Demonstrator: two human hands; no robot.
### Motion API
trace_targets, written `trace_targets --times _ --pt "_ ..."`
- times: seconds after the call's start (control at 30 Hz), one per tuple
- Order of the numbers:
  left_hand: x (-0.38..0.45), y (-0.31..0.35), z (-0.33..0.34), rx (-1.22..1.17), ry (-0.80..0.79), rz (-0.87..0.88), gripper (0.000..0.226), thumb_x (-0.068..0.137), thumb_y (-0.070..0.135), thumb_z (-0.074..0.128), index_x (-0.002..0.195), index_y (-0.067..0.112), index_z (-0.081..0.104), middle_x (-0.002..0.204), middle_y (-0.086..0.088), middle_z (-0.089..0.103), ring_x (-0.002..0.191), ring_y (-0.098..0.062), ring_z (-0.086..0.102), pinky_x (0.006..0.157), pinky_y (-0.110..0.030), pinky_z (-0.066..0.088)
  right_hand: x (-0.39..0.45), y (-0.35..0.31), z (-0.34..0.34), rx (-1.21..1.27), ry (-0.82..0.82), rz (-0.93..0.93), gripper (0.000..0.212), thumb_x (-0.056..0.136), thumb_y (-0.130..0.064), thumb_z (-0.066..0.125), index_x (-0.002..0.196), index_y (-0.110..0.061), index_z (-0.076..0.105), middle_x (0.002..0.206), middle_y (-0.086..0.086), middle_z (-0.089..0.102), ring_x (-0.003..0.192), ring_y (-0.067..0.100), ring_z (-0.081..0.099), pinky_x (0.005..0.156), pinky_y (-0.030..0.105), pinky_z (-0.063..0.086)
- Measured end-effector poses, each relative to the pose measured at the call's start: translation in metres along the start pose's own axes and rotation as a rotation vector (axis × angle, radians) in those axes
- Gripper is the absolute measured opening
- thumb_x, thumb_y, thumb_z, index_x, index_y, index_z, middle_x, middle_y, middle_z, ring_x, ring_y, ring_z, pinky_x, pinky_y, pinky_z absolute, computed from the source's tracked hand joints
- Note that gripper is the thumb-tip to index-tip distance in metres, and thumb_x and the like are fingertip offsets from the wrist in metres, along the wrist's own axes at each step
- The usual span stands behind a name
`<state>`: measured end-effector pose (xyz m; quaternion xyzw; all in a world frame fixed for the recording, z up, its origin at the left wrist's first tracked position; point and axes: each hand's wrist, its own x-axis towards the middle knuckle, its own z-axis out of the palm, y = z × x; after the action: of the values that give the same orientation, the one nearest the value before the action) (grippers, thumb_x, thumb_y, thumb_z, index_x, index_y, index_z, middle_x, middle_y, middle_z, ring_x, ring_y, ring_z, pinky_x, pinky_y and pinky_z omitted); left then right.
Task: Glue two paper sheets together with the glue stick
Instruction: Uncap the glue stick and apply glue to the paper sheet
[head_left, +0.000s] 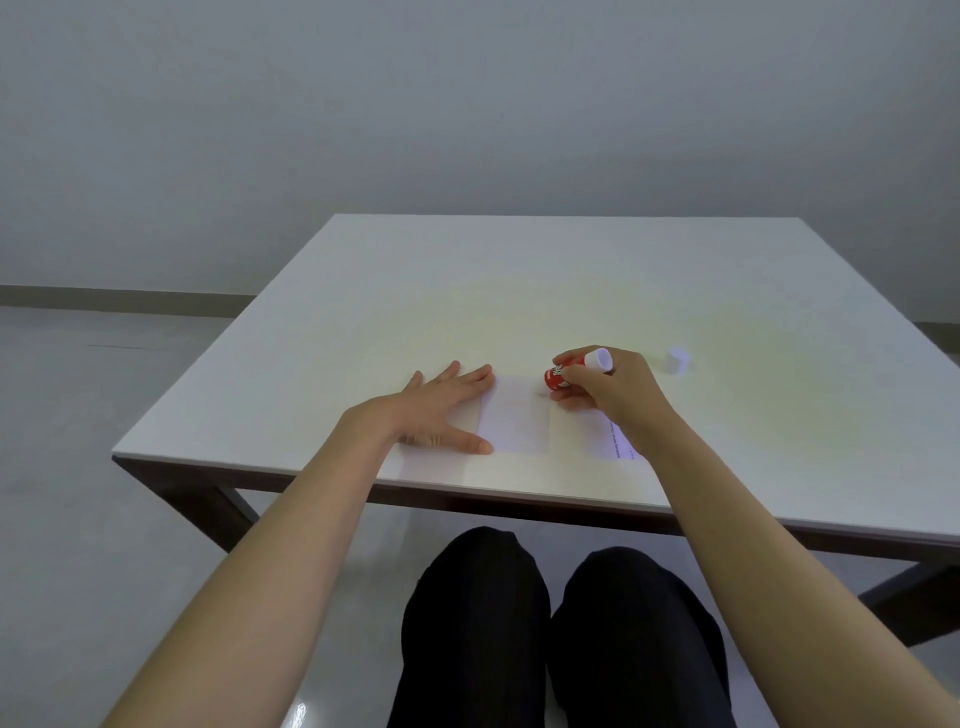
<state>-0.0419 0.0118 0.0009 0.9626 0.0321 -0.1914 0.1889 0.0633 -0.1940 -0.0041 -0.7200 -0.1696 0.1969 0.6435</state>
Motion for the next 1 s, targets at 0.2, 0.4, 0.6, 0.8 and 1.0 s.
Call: trace_targets --times 0.2,0.4,0.6,0.8,1.0 --pt "0.003 -0.006 0.002 0.009 0.018 0.011 0.095 0.082 0.059 0.055 0.150 0.030 -0.005 0.158 0.018 -0.011 0.145 -0.008 -0.018 0.117 -0.045 -0.015 -0.002 0.000 0.003 -0.051 -0.086 -0.013 0.014 0.080 -0.007 0.062 0.089 -0.005 0.072 0.083 0.013 0.076 0.077 0.029 0.074 0.074 0.035 0.061" --pt "0.005 -0.007 0.004 0.016 0.030 0.028 0.096 0.081 0.061 0.055 0.150 0.030 -0.005 0.158 0.018 -0.011 0.145 -0.010 -0.018 0.116 -0.045 -0.015 -0.001 -0.005 0.000 -0.088 0.183 -0.088 0.011 0.080 -0.008 0.065 0.088 -0.009 0.071 0.080 0.011 0.074 0.078 0.028 0.072 0.082 0.040 0.058" --pt "0.005 -0.006 0.006 0.026 0.044 0.020 0.098 0.080 0.062 0.056 0.150 0.030 -0.006 0.159 0.016 -0.008 0.145 -0.011 -0.017 0.115 -0.045 -0.014 -0.017 -0.012 0.029 -0.098 -0.224 -0.093 0.013 0.078 -0.009 0.068 0.090 -0.006 0.072 0.081 0.012 0.076 0.073 0.023 0.073 0.074 0.032 0.061" --pt "0.004 -0.004 0.004 0.018 0.036 0.009 0.098 0.080 0.060 0.056 0.150 0.029 -0.005 0.159 0.015 -0.009 0.146 -0.011 -0.017 0.116 -0.045 -0.014 -0.014 -0.005 0.034 -0.107 -0.032 -0.065 0.011 0.078 -0.009 0.066 0.088 -0.009 0.072 0.082 0.017 0.075 0.073 0.024 0.071 0.077 0.040 0.059" --pt "0.003 -0.004 0.005 -0.017 0.041 0.013 0.097 0.081 0.058 0.057 0.150 0.029 -0.005 0.160 0.014 -0.009 0.145 -0.010 -0.019 0.117 -0.045 -0.015 -0.026 0.000 0.040 -0.167 -0.164 -0.093 0.009 0.074 -0.016 0.069 0.082 -0.015 0.073 0.075 0.006 0.076 0.070 0.019 0.073 0.071 0.033 0.060"
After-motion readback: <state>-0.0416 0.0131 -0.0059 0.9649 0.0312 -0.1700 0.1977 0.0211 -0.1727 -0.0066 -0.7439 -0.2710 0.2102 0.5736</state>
